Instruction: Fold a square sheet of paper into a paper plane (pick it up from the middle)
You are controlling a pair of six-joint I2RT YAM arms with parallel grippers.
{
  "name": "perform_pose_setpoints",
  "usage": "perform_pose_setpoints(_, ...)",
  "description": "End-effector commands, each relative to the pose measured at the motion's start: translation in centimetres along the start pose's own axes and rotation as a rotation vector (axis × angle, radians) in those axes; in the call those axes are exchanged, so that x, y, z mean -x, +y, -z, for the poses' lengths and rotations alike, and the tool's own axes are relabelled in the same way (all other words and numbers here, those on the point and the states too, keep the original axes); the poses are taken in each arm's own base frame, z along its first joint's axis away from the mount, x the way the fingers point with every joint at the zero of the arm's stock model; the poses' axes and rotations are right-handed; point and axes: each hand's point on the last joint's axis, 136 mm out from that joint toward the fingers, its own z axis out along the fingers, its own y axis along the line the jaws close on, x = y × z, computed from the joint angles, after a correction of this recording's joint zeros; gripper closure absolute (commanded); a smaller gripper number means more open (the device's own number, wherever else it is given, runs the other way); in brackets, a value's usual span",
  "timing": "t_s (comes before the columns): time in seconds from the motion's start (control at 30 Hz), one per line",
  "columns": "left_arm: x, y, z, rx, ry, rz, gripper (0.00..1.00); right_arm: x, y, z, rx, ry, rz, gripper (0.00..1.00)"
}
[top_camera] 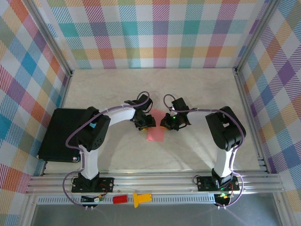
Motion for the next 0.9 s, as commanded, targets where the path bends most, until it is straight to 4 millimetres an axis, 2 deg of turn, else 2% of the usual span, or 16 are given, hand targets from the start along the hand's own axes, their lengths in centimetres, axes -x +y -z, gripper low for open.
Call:
perform_pose_setpoints(0.0, -1.6, 5.4, -4.5, 0.162, 0.045, 0.034, 0.56, -2.0, -3.1, -1.1, -0.103, 0.079, -0.021, 0.92)
perform_pose_setpoints(0.1, -0.8, 4.1, -2.7, 0.119, 0.0, 0.017, 0.56, -3.0, -5.0, -1.5, -0.162, 0.11, -0.035, 0.93)
perform_pose_setpoints(0.23, 1.5, 1.1, 2.3, 0.017, -0.133, -0.009, 0.56, -4.2, -6.9, -1.9, -0.21, 0.143, -0.031, 0.95)
perform_pose_setpoints(0.33, 2.9, -0.4, 6.0, -0.048, -0.232, -0.012, 0.55, -4.8, -8.0, -2.0, -0.243, 0.161, -0.021, 0.96)
perform_pose_setpoints(0.4, 3.3, -1.0, 7.2, -0.093, -0.262, -0.007, 0.55, -5.0, -8.6, -2.1, -0.259, 0.167, -0.009, 0.96)
perform_pose_setpoints(0.47, 3.2, -2.0, 7.4, -0.166, -0.254, -0.006, 0.56, -5.2, -8.9, -2.3, -0.258, 0.174, 0.009, 0.96)
perform_pose_setpoints(0.63, 2.1, -5.2, 5.8, -0.371, -0.142, 0.006, 0.66, -5.4, -9.5, -2.6, -0.26, 0.187, 0.029, 0.96)
perform_pose_setpoints(0.73, 1.7, -6.0, 4.7, -0.432, -0.094, 0.029, 0.74, -5.6, -9.8, -2.8, -0.264, 0.191, 0.028, 0.96)
perform_pose_setpoints(0.87, 1.3, -6.1, 3.6, -0.435, -0.055, 0.04, 0.8, -5.8, -10.1, -2.8, -0.273, 0.195, 0.021, 0.97)
